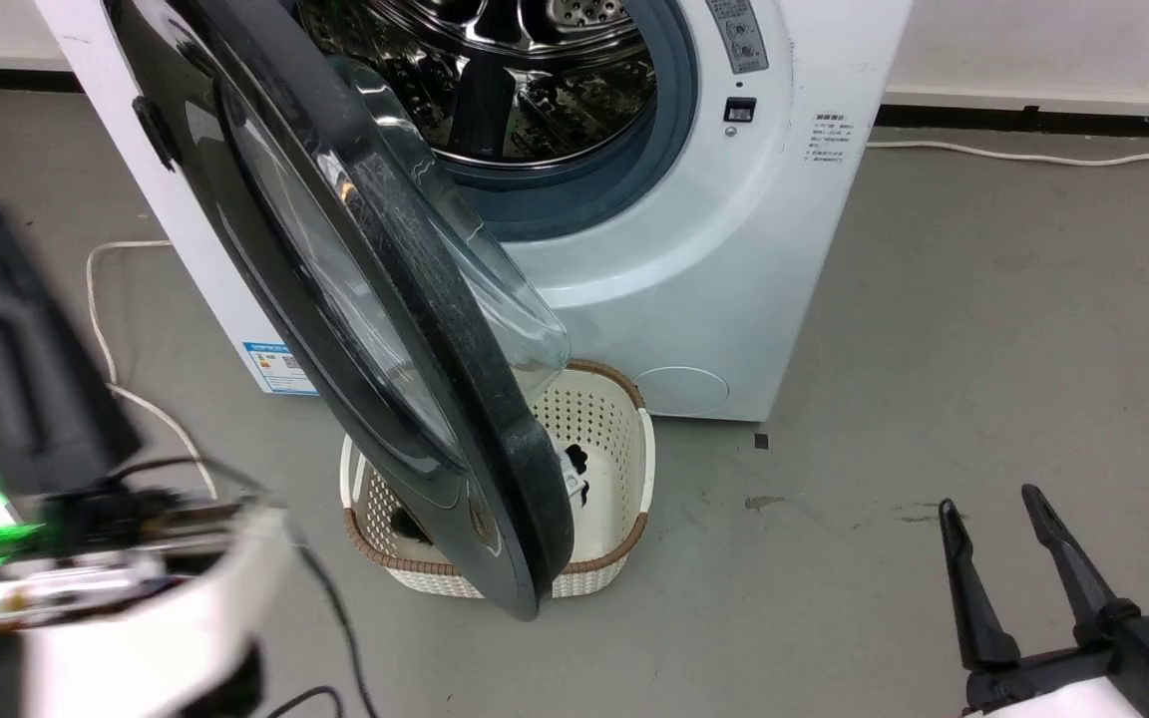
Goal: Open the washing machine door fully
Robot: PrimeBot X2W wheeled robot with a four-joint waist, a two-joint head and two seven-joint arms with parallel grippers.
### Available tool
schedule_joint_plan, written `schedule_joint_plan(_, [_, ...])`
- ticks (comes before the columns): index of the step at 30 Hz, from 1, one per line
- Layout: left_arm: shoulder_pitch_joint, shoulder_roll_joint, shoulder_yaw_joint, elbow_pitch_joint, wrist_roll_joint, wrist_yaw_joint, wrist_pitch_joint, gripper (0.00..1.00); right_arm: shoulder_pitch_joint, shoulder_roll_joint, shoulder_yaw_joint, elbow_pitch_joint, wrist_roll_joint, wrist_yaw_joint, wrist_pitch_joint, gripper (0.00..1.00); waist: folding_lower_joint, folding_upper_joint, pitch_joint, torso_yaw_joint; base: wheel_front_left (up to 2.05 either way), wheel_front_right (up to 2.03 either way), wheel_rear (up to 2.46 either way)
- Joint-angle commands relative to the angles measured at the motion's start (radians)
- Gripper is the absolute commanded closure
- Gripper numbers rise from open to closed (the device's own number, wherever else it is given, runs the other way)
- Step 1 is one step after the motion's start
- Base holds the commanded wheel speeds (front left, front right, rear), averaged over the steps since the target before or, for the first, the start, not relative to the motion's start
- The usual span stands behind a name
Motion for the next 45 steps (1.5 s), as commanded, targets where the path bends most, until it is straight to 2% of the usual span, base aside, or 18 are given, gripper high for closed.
schedule_joint_plan(1, [-0.022, 0.012, -0.043, -0.010, 0.041, -0.023, -0.004, 1.00, -0.003, 0.002, -0.008, -0.004, -0.004, -0.001, -0.004, 0.00, 0.0000, 0.0000, 0.001, 0.002, 0.00, 0.00, 0.00])
schedule_joint_plan(5, [-0.034, 0.023, -0.162, 0.011, 0.112, -0.062, 0.047, 1.00, -0.003, -0.004, -0.023, -0.003, 0.000, -0.001, -0.004, 0.00, 0.0000, 0.0000, -0.001, -0.003, 0.00, 0.00, 0.00])
schedule_joint_plan(11, [0.009, 0.011, -0.330, 0.076, 0.088, -0.089, 0.141, 1.00, -0.006, -0.004, -0.033, -0.002, 0.023, -0.001, -0.004, 0.00, 0.0000, 0.0000, 0.005, -0.010, 0.00, 0.00, 0.00])
schedule_joint_plan(15, [0.049, 0.006, -0.433, 0.174, 0.039, -0.107, 0.164, 1.00, -0.008, -0.004, -0.033, -0.001, 0.027, -0.001, -0.004, 0.00, 0.0000, 0.0000, 0.010, -0.012, 0.00, 0.00, 0.00])
schedule_joint_plan(16, [0.074, 0.005, -0.486, 0.279, 0.014, -0.115, 0.196, 1.00, -0.012, -0.005, -0.025, 0.000, 0.034, -0.001, -0.004, 0.00, 0.0000, 0.0000, 0.012, -0.013, 0.00, 0.00, 0.00])
schedule_joint_plan(24, [0.067, 0.003, -0.489, 0.483, -0.011, -0.068, 0.200, 1.00, -0.018, -0.003, -0.018, -0.002, 0.043, -0.001, -0.005, 0.00, 0.0000, 0.0000, 0.021, -0.008, 0.00, 0.00, 0.00])
schedule_joint_plan(32, [0.077, 0.009, -0.466, 0.545, -0.030, -0.053, 0.165, 1.00, -0.005, -0.004, -0.019, 0.002, 0.047, -0.001, -0.005, 0.00, 0.0000, 0.0000, 0.014, 0.039, 0.00, 0.00, 0.00])
schedule_joint_plan(34, [0.114, 0.021, -0.465, 0.554, -0.042, -0.047, 0.156, 1.00, 0.010, -0.005, -0.020, 0.007, 0.049, -0.001, -0.005, 0.00, 0.0000, 0.0000, -0.004, 0.118, 0.00, 0.00, 0.00])
schedule_joint_plan(35, [0.114, 0.021, -0.465, 0.554, -0.042, -0.047, 0.156, 1.00, 0.010, -0.005, -0.020, 0.007, 0.049, -0.001, -0.005, 0.00, 0.0000, 0.0000, -0.004, 0.118, 0.00, 0.00, 0.00])
schedule_joint_plan(37, [0.135, 0.023, -0.474, 0.552, -0.047, -0.049, 0.155, 1.00, 0.020, -0.006, -0.027, 0.010, 0.051, -0.001, -0.005, 0.00, 0.0000, 0.0000, -0.019, 0.186, 0.00, 0.00, 0.00])
schedule_joint_plan(38, [0.135, 0.023, -0.474, 0.552, -0.047, -0.049, 0.155, 1.00, 0.020, -0.006, -0.027, 0.010, 0.051, -0.001, -0.005, 0.00, 0.0000, 0.0000, -0.019, 0.186, 0.00, 0.00, 0.00])
schedule_joint_plan(41, [0.154, 0.023, -0.480, 0.544, -0.056, -0.048, 0.153, 1.00, 0.025, -0.011, -0.020, 0.020, 0.053, -0.001, -0.005, 0.00, 0.0000, 0.0000, -0.032, 0.252, 0.00, 0.00, 0.00])
schedule_joint_plan(42, [0.164, 0.025, -0.477, 0.535, -0.060, -0.040, 0.155, 1.00, 0.025, -0.014, -0.009, 0.024, 0.055, -0.001, -0.005, 0.00, 0.0000, 0.0000, -0.040, 0.293, 0.00, 0.00, 0.00])
schedule_joint_plan(45, [0.172, 0.032, -0.465, 0.527, -0.064, -0.029, 0.161, 1.00, 0.024, -0.016, 0.001, 0.026, 0.055, -0.001, -0.005, 0.00, 0.0000, 0.0000, -0.045, 0.329, 0.00, 0.00, 0.00])
